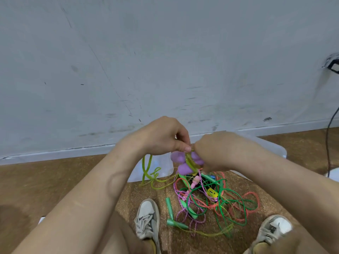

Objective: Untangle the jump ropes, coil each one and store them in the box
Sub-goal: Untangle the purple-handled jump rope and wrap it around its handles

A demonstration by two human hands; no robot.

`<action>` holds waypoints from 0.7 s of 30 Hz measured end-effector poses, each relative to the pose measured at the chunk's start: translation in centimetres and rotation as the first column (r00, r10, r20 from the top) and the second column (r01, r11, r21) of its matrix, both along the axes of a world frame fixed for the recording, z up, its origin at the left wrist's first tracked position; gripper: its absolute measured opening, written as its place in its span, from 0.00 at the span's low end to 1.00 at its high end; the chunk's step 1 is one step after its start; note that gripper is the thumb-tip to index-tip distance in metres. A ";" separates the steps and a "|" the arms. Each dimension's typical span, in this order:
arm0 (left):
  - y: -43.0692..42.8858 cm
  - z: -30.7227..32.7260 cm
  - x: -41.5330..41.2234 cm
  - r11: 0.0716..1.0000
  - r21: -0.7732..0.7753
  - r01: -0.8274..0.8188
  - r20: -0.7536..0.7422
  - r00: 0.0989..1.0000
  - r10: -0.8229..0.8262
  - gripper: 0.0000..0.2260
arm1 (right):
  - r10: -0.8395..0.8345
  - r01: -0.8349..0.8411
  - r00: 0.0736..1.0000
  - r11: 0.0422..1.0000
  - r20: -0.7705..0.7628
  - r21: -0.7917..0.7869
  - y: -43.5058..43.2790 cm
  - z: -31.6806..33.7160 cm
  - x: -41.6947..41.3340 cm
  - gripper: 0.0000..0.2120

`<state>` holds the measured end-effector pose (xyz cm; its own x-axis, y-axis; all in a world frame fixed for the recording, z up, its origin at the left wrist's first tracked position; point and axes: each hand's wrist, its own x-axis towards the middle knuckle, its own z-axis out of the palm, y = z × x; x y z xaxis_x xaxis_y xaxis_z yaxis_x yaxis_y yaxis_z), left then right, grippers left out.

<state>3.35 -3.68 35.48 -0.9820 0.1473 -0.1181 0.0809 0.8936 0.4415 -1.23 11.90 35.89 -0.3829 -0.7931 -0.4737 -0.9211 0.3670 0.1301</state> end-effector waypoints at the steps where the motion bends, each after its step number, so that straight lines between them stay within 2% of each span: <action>1: -0.1 -0.1 0.0 0.999 0.044 0.008 0.061 0.998 -0.011 0.02 | 0.038 -0.039 0.999 0.999 -0.022 -0.014 -0.1 -0.2 0.4 0.13; 3: -0.3 -0.3 0.1 0.988 0.154 0.020 0.195 0.980 -0.050 0.03 | 0.086 -0.086 0.996 0.995 -0.007 -0.040 -0.2 -0.8 0.8 0.18; 6: -0.9 -0.3 0.3 0.926 0.376 -0.021 0.312 0.944 -0.105 0.05 | 0.072 -0.058 0.991 0.990 0.111 -0.129 0.1 -0.8 0.8 0.21; 9: -1.9 -0.5 0.2 0.739 0.663 -0.120 0.358 0.917 -0.173 0.13 | 0.042 0.053 0.929 0.968 0.368 -0.244 0.9 0.3 0.2 0.27; 11: -2.1 -0.6 0.1 0.620 0.772 -0.143 0.334 0.920 -0.204 0.16 | 0.041 0.153 0.850 0.935 0.525 -0.321 1.3 1.5 0.0 0.27; 13: -2.0 -0.8 -0.1 0.555 0.816 -0.164 0.313 0.932 -0.185 0.14 | 0.059 0.221 0.778 0.906 0.625 -0.360 1.6 2.2 -0.2 0.26; 15: -1.4 -0.9 -0.3 0.590 0.787 -0.184 0.299 0.948 -0.104 0.13 | 0.085 0.251 0.728 0.890 0.680 -0.381 1.7 2.6 -0.2 0.23; 17: -0.8 -0.7 -0.5 0.669 0.721 -0.180 0.288 0.956 -0.054 0.16 | 0.115 0.275 0.675 0.878 0.729 -0.393 1.7 2.7 -0.1 0.19; 18: -0.4 -0.6 -0.6 0.673 0.714 -0.195 0.290 0.957 -0.030 0.15 | 0.125 0.292 0.647 0.870 0.752 -0.396 1.7 2.7 -0.2 0.17; 19: -0.2 -0.8 -0.6 0.655 0.719 -0.233 0.313 0.950 -0.005 0.15 | 0.125 0.322 0.624 0.858 0.772 -0.399 1.7 2.7 -0.4 0.17; 21: 0.5 -1.9 -0.8 0.532 0.786 -0.315 0.337 0.940 0.059 0.13 | 0.107 0.404 0.584 0.821 0.805 -0.402 1.8 2.7 -0.6 0.17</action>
